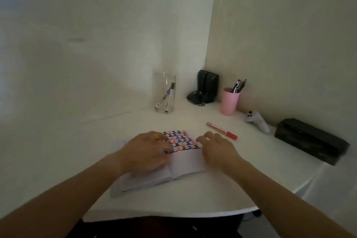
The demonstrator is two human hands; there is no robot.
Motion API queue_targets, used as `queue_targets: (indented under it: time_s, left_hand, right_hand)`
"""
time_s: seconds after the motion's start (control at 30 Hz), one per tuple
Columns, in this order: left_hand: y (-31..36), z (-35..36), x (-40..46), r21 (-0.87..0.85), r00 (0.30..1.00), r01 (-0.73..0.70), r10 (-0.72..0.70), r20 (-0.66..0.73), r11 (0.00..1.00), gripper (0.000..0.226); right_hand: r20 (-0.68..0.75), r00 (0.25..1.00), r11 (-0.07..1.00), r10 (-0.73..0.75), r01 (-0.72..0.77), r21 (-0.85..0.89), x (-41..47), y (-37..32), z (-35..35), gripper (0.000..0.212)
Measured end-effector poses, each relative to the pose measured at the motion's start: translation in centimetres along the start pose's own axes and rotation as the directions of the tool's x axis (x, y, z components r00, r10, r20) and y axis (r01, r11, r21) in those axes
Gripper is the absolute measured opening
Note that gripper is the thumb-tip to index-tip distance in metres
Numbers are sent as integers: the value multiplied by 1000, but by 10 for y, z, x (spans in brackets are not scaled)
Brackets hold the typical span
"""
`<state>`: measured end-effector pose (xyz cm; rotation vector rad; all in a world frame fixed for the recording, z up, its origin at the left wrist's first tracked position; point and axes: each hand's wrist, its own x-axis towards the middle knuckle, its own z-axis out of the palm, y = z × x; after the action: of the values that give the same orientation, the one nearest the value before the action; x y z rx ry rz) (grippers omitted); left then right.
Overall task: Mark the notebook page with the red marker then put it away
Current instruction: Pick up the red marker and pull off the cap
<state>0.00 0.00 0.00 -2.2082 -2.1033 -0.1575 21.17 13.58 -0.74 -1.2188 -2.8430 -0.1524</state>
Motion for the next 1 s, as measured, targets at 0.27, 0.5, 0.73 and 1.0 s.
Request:
queue_targets:
  time_s: [0.27, 0.5, 0.73, 1.0]
  left_hand:
    - [-37, 19, 55, 60, 985, -173, 174, -18, 983, 57]
    - [-47, 43, 55, -81, 983, -142, 131, -128, 987, 52]
    - [-40, 40, 55, -44, 977, -142, 133, -166, 989, 57]
    - [-35, 34, 55, -156, 918, -44, -22, -396, 987, 47]
  right_hand:
    - [-33, 981, 976, 190, -193, -102, 73, 45, 30, 68]
    - [-173, 979, 994, 107, -110, -7, 92, 38, 29, 58]
    - [-547, 826, 706, 135, 308, 638, 84, 9, 12, 44]
    - [-215, 970, -86, 110, 225, 971, 68, -14, 17, 34]
